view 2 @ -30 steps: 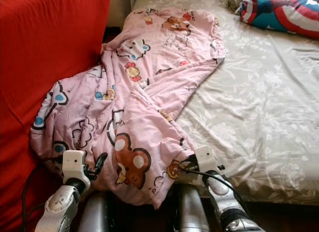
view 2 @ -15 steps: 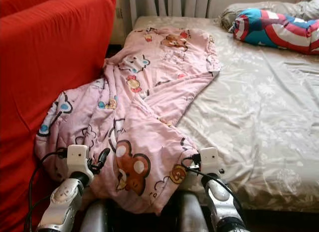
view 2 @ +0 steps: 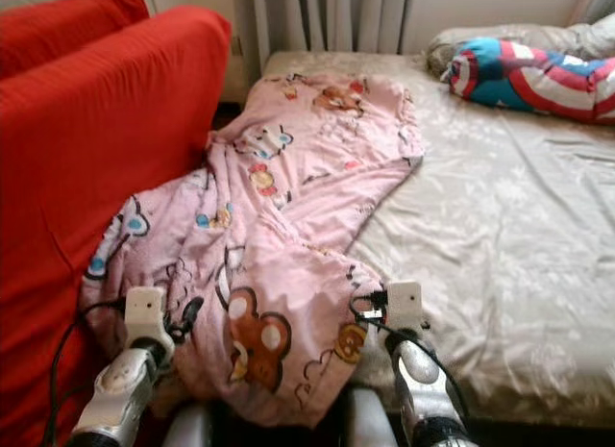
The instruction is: Clean up the room
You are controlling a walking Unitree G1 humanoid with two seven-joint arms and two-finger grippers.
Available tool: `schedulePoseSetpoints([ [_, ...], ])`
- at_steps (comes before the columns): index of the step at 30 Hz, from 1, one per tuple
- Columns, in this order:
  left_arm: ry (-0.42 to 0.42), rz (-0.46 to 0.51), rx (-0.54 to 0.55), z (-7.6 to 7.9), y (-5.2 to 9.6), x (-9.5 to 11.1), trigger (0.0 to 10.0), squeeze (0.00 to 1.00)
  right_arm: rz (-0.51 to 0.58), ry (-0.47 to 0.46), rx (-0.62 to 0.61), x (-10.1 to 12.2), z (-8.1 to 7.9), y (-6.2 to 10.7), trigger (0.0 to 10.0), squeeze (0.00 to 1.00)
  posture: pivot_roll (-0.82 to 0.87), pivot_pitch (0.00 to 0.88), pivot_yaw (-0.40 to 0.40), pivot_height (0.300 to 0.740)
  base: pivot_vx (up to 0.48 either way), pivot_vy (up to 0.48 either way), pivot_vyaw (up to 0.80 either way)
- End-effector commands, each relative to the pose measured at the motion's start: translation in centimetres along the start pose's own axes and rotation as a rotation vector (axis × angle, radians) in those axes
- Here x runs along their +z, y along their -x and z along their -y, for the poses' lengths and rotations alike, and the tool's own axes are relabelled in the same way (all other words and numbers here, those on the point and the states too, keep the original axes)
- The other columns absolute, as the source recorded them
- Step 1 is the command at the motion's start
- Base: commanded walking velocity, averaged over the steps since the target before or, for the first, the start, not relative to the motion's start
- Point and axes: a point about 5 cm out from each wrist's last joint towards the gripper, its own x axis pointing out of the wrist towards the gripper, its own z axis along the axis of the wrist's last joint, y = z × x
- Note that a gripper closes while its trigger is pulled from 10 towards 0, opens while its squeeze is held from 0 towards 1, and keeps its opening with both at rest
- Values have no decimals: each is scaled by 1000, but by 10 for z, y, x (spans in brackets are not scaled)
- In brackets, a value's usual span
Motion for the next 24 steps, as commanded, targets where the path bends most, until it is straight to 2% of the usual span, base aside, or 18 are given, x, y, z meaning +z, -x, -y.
schedulePoseSetpoints([
  [1, -7, -14, 19, -6, -1, -3, 10000, 0, 33, -11, -16, 5, 2, -1, 10000, 0, -25, 17, 1, 687, 0, 0, 0],
  [4, 0, -36, 27, -7, -1, -7, 10000, 0, 32, -8, -17, 5, 2, 0, 10000, 0, -25, 14, 0, 702, 0, 0, 0],
  [8, 19, -118, 42, -7, 2, -23, 10000, 0, 44, -13, -16, 5, 1, 0, 10000, 0, -28, 7, 1, 738, 0, 0, 0],
  [19, -21, -288, 62, -12, 14, -55, 10000, 0, 37, -22, 1, 1, -7, 1, 10000, 0, -35, 0, 10, 740, 0, 0, 0],
  [24, -20, -387, 80, -16, 25, -72, 10000, 0, 46, -32, 15, 1, -12, 1, 10000, 0, -39, 0, 16, 740, 0, 0, 0],
])
